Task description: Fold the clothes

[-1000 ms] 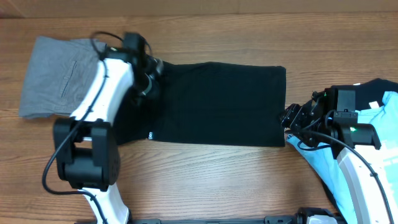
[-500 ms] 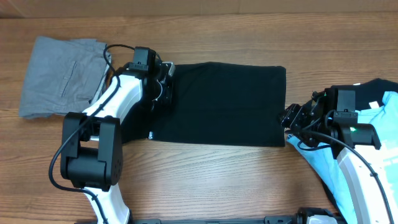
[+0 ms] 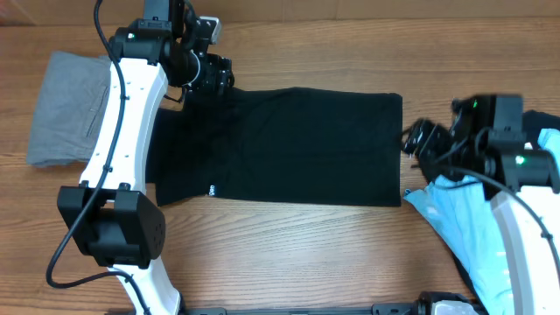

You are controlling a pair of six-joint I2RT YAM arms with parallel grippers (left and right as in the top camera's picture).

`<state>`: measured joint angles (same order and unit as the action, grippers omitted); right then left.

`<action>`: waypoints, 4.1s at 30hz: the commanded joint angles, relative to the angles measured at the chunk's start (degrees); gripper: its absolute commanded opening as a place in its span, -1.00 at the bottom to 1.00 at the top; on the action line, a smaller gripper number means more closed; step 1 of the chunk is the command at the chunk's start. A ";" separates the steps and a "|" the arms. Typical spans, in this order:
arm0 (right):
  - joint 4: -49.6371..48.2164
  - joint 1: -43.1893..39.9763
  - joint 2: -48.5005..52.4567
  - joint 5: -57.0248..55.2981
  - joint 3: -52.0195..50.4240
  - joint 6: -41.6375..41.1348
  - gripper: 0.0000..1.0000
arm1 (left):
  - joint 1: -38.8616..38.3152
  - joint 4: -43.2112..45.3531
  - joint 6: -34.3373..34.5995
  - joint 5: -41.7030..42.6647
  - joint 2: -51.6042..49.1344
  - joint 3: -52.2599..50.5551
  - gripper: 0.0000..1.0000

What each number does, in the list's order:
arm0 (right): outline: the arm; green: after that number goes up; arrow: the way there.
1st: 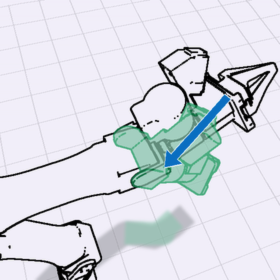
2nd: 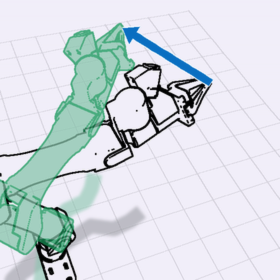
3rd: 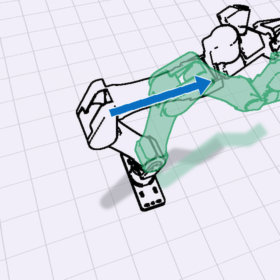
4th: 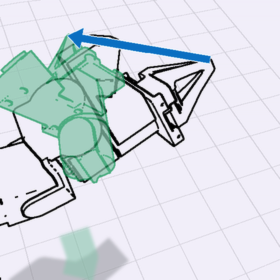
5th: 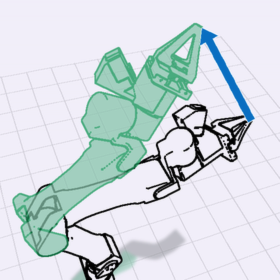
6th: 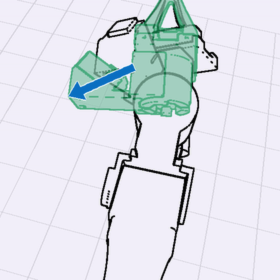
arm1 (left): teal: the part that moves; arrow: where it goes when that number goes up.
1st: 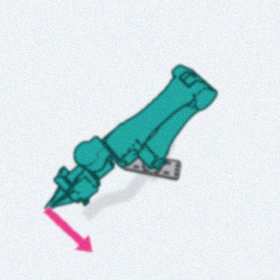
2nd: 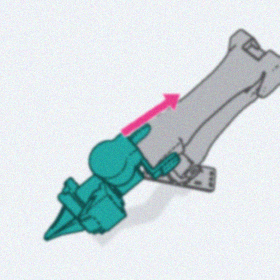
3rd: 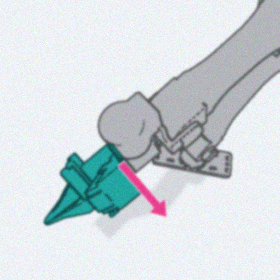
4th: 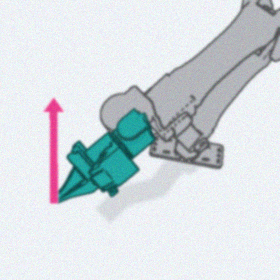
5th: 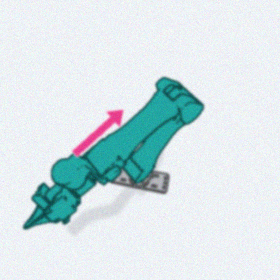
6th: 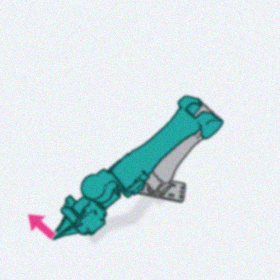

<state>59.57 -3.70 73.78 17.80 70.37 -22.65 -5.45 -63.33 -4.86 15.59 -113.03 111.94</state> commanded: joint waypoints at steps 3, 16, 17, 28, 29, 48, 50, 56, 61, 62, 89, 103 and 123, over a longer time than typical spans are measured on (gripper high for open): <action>-3.13 -0.24 10.40 -1.49 3.85 0.42 0.62 | 1.29 0.09 1.22 -2.01 -3.56 0.66 0.36; -5.49 -4.15 15.93 -6.03 3.87 0.42 0.61 | -1.11 5.62 2.32 6.51 -20.81 0.66 -0.07; -5.64 -4.98 15.93 -6.21 3.87 0.37 0.62 | -1.53 6.01 2.32 6.51 -21.64 0.66 -0.08; -6.19 -8.59 15.93 -6.19 3.85 0.20 0.61 | -2.51 6.80 4.24 -1.66 -22.62 0.66 -0.10; -6.40 -8.59 15.93 -6.19 3.85 0.17 0.61 | -2.45 6.84 4.22 -1.66 -22.62 0.66 -0.08; -4.83 -8.52 15.93 -6.21 3.85 0.20 0.60 | -3.19 8.55 6.58 2.67 -25.92 1.18 -0.63; -4.52 -8.52 15.93 -6.21 3.85 0.22 0.59 | -3.15 7.08 6.58 3.02 -25.81 1.97 0.54; -2.40 -8.52 15.93 -6.19 3.85 0.20 0.60 | -3.13 -5.66 5.57 3.26 -25.55 14.51 1.00; 3.06 -8.59 14.51 -6.23 3.87 0.66 0.41 | -3.06 -27.61 5.29 -4.44 -25.49 37.59 1.00; 3.32 -8.59 13.57 -6.21 3.87 0.66 0.42 | -3.06 -30.25 5.42 -5.75 -25.49 40.22 1.00; -0.83 -8.59 8.35 -2.51 -17.11 -1.99 0.03 | 7.89 -7.58 20.76 -10.86 13.77 -38.27 1.00; -15.13 -7.76 17.64 4.83 -27.61 -7.19 -0.05 | 17.25 14.73 20.33 -10.12 13.70 -57.53 0.98; -11.26 -5.62 17.64 -1.99 -28.04 -7.63 -0.92 | 25.62 15.74 17.66 -9.75 13.70 -57.46 -0.42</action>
<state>44.60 -9.61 91.35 19.94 42.78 -30.13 17.69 -46.48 13.80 5.63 -99.77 55.05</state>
